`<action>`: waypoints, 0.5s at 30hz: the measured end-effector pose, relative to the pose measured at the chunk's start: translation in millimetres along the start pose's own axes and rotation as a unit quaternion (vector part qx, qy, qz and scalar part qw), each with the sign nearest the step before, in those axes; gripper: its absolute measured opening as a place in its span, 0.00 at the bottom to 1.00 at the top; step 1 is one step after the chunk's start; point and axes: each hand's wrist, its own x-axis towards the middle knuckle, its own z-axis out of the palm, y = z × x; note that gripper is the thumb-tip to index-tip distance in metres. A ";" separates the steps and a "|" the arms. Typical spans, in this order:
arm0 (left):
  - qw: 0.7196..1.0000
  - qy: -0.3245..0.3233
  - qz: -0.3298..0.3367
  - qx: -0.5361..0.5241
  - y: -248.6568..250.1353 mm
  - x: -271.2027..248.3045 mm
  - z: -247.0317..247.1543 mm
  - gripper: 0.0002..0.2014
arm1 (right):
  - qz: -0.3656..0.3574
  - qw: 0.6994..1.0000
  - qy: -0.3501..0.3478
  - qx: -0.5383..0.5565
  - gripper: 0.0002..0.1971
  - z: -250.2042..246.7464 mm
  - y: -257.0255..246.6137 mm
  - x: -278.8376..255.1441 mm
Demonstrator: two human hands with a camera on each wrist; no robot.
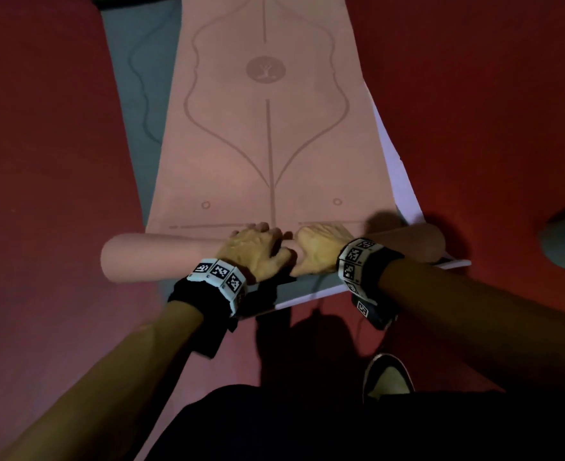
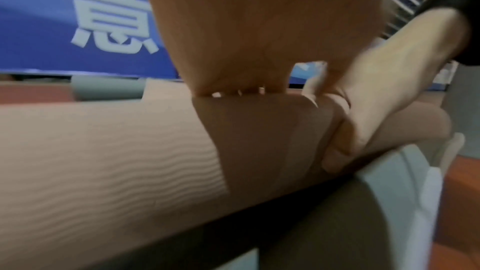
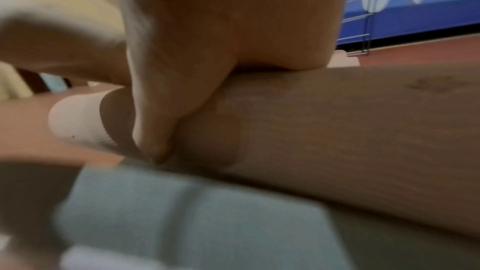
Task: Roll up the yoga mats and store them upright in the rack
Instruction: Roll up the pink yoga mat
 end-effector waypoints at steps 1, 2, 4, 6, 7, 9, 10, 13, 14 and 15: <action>1.000 -0.017 0.001 0.009 0.4 0.6 -1.8 0.30 | 0.007 1.000 -0.004 0.011 0.25 -0.6 0.1 0.6; 0.999 -0.031 -0.002 0.017 -0.4 0.5 -3.1 0.29 | 0.010 1.000 -0.009 0.020 0.25 -1.3 -0.8 0.9; 0.998 -0.050 -0.006 0.027 1.3 4.7 -1.6 0.25 | 0.012 1.000 -0.017 0.018 0.28 -2.9 -2.2 1.6; 0.997 -0.066 -0.026 0.020 4.5 13.0 2.3 0.23 | 0.011 1.000 -0.021 0.006 0.32 -2.1 -2.6 2.8; 0.996 -0.073 -0.039 0.017 5.9 16.4 4.0 0.24 | 0.011 1.000 -0.019 0.008 0.33 -0.9 -2.2 3.1; 0.994 -0.088 -0.067 0.002 5.6 20.2 10.1 0.25 | -0.001 1.000 -0.007 0.021 0.32 5.0 -4.1 2.6; 0.993 -0.096 -0.073 -0.003 5.9 21.7 12.2 0.26 | -0.010 1.000 0.000 0.019 0.31 9.2 -5.3 1.5; 0.992 -0.107 -0.064 0.014 6.0 23.2 15.5 0.30 | -0.002 1.000 0.006 -0.002 0.25 15.1 -12.1 -1.2; 0.993 -0.104 -0.059 0.025 6.9 21.3 15.0 0.30 | 0.010 1.000 0.002 -0.004 0.23 13.4 -13.1 -1.4; 0.994 -0.091 -0.052 0.033 6.9 17.9 14.7 0.28 | 0.020 1.000 -0.007 -0.002 0.22 10.7 -14.1 -1.1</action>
